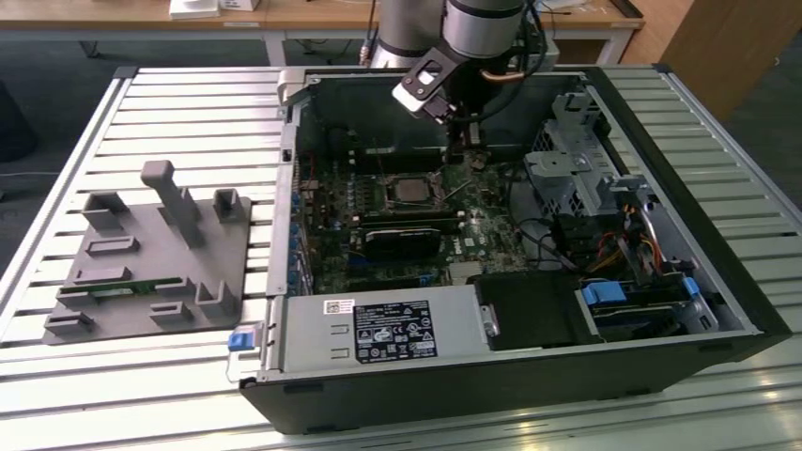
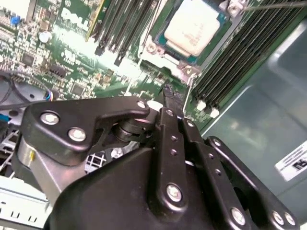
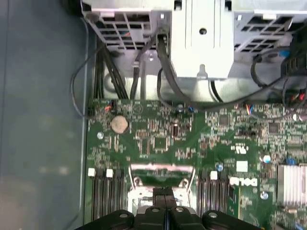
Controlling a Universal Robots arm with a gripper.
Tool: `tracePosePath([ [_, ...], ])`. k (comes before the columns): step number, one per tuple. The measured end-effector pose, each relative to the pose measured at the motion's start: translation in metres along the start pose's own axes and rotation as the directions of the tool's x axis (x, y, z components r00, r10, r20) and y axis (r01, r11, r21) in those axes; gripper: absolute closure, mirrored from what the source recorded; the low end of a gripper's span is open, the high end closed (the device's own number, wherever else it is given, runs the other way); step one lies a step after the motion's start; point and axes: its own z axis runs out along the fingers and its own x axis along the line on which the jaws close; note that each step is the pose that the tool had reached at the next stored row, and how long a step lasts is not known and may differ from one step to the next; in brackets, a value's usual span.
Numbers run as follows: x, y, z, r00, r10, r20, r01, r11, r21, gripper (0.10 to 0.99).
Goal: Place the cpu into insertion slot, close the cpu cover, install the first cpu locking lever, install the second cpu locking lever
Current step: 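Close the cpu cover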
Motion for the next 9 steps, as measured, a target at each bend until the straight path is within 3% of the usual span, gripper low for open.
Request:
tracePosePath([
  [9, -0.0001, 0.014, 0.0008, 1.0, 0.0, 0.0001, 0.0, 1.0, 0.0, 0.98],
])
